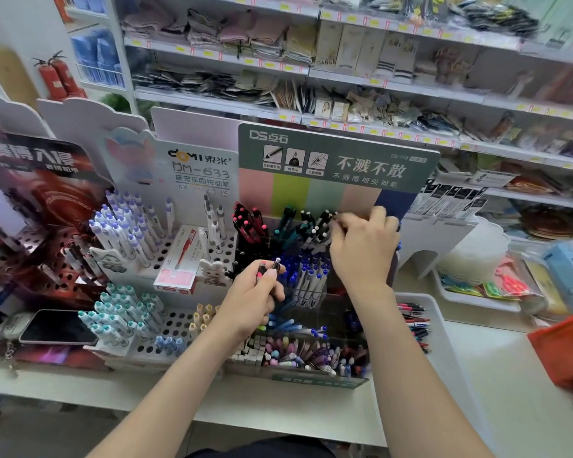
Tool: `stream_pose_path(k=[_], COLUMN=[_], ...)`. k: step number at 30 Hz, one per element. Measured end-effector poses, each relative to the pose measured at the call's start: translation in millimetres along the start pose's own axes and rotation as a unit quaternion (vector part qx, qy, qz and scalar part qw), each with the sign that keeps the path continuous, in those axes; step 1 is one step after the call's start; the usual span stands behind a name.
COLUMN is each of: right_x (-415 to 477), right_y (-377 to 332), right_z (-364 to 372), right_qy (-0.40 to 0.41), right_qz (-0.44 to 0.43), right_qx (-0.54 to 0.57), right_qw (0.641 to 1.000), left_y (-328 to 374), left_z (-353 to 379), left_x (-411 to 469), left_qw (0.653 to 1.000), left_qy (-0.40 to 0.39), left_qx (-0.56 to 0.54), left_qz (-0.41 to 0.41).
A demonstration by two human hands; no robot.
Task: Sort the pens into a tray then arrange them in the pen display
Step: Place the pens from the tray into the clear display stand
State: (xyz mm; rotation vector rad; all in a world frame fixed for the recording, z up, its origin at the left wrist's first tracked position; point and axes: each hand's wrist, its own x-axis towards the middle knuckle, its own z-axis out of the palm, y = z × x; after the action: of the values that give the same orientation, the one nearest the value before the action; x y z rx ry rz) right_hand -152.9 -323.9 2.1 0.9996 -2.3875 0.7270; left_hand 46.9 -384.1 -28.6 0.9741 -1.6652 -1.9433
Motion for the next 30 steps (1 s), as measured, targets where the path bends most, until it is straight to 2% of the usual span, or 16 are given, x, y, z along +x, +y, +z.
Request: stream_pose_path(k=[2,4,6,7,8,10,12,15,19,21,24,26,28,30], right_x=[-0.5,-0.4,-5.6,-10.4,-17.4,-35.4,-53.7,-67.3,-62.3,-57.1,-43.6,-32.3,-22.2,-15.0], right_y=[4.8,9.0,8.1,4.2,-2.5,-19.8,-31.8,-32.3,-26.9,-25.7,-15.4,-6.5,-0.2,3.3], right_z=[2.4,0.1,-6.4,-10.0,-13.9,-21.3,-22.0,-21.3,-30.6,-35.7,-40.0,-42.3,-41.6,-38.0], right_qy=[-0.009,0.003,0.027,0.03,0.009,-0.088,-0.174,-0.2,-0.244,-0.188,-0.003,0.102,0.145,0.146], right_qz=[-0.044,-0.017,0.003,-0.016,-0.041,-0.054,-0.008,0.073,0.053,0.043,0.105,0.108,0.086,0.054], right_qx=[-0.017,-0.01,0.053,0.109,0.171,0.274,0.333,0.387,0.391,0.397,0.388,0.34,0.313,0.303], right_qw=[0.999,1.0,0.998,0.993,0.984,0.956,0.927,0.897,0.886,0.897,0.916,0.929,0.935,0.94], left_y=[2.0,3.9,5.7,6.5,6.8,7.9,8.7,6.4,-0.8,-1.1,1.3,2.6,2.9,2.2], left_z=[0.1,-0.1,1.1,1.8,2.4,3.8,5.7,8.4,10.7,13.5,16.1,16.3,16.2,16.8], left_x=[0.5,1.6,2.2,2.5,2.5,2.3,1.8,1.0,3.1,5.9,9.7,10.0,8.9,7.8], left_qw=[1.0,0.999,0.999,0.999,1.0,1.0,1.0,1.0,0.998,0.998,0.997,0.997,0.997,0.997], left_qy=[0.0,0.001,0.002,0.002,0.001,-0.003,-0.01,-0.016,-0.014,0.002,0.03,0.033,0.034,0.031], left_qx=[-0.013,-0.033,-0.039,-0.035,-0.03,-0.018,-0.006,0.009,0.038,0.041,0.04,0.041,0.038,0.036], left_qz=[-0.012,-0.013,-0.01,-0.008,-0.007,-0.003,0.007,0.023,0.043,0.046,0.056,0.057,0.055,0.054])
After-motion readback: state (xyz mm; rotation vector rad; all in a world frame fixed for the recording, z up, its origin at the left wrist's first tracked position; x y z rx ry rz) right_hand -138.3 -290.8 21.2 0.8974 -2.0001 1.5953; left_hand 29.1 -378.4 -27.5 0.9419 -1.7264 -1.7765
